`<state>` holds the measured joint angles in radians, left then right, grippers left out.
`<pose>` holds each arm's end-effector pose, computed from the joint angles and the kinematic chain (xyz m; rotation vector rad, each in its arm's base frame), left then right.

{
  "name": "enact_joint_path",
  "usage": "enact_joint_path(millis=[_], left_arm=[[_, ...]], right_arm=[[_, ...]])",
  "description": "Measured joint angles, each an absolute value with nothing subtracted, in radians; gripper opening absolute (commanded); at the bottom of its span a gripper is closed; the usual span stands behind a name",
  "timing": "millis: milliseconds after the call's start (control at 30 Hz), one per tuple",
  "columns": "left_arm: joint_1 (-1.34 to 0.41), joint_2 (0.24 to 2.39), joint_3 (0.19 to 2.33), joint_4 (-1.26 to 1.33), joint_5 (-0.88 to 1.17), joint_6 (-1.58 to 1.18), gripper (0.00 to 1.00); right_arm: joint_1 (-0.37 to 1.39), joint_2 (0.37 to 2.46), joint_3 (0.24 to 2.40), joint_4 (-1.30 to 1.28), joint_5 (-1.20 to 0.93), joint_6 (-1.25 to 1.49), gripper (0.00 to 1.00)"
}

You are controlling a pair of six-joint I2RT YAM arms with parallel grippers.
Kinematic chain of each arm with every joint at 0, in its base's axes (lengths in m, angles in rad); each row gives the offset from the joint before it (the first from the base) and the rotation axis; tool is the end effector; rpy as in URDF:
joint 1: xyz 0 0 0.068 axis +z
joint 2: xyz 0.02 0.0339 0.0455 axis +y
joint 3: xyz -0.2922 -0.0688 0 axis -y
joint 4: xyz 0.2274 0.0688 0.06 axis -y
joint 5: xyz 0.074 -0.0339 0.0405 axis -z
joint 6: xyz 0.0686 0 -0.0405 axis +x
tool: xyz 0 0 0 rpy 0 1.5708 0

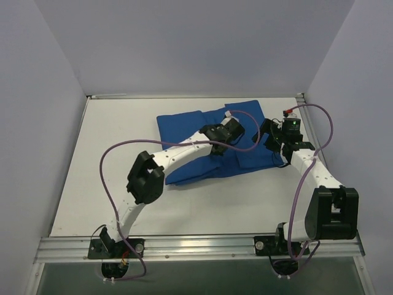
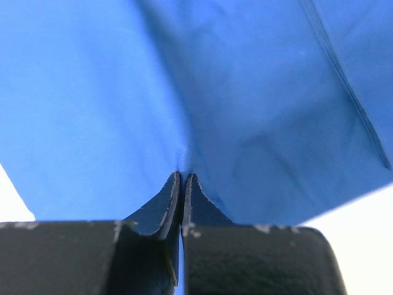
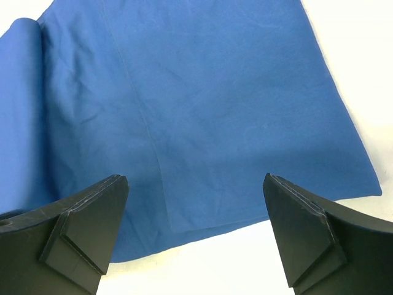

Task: Open and lay out the surgical kit
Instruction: Open the surgical kit at the center of the board.

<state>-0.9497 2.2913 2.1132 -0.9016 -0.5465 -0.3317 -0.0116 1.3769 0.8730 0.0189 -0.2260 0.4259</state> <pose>0.3256 -0.3938 0.2349 0.5755 2.3631 0.1817 0.3166 0.0117 0.2773 0.3113 2.0547 0.4876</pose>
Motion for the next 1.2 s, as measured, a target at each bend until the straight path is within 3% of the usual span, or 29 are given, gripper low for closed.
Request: enact_joint_path(millis=[133, 300, 467, 700, 800, 900, 933, 967, 1067, 1200], left_arm=[[-0.835, 2.041, 1.934, -0.828, -0.422, -0.367, 0.02], [-0.493, 1.668, 1.614, -0.695, -0.256, -0.448, 0.03], [-0.128, 1.349, 1.237, -0.666, -0.177, -0.493, 0.94], [-0.049, 1.137, 1.044, -0.714, -0.144, -0.511, 0.94], [-0.051, 1.137, 1.05, -0.701, -0.129, -0.511, 0.94], [-0.051, 1.203, 1.053, -0.664, -0.05, -0.525, 0.6], [-0.052, 1.242, 1.054, -0.644, -0.016, -0.532, 0.32], [-0.054, 1.288, 1.054, -0.624, 0.016, -0.545, 0.24], [-0.065, 1.433, 1.055, -0.579, 0.089, -0.559, 0.22], [-0.085, 1.562, 1.056, -0.565, 0.114, -0.577, 0.29]], right_arm=[[-0.012, 1.377, 0.873, 0.02, -0.23, 0.426, 0.99], [0.004, 1.383, 0.873, 0.021, -0.235, 0.424, 0.99], [0.069, 1.414, 0.883, 0.026, -0.237, 0.421, 0.99], [0.2, 1.519, 0.945, 0.034, -0.222, 0.417, 0.98], [0.236, 1.571, 0.994, 0.033, -0.21, 0.411, 0.91], [0.249, 1.617, 1.037, 0.035, -0.194, 0.406, 0.88], [0.25, 1.629, 1.045, 0.037, -0.188, 0.405, 0.88], [0.25, 1.64, 1.05, 0.038, -0.183, 0.402, 0.86], [0.25, 1.684, 1.084, 0.016, -0.152, 0.388, 0.83], [0.252, 1.738, 1.11, -0.004, -0.119, 0.365, 0.84]])
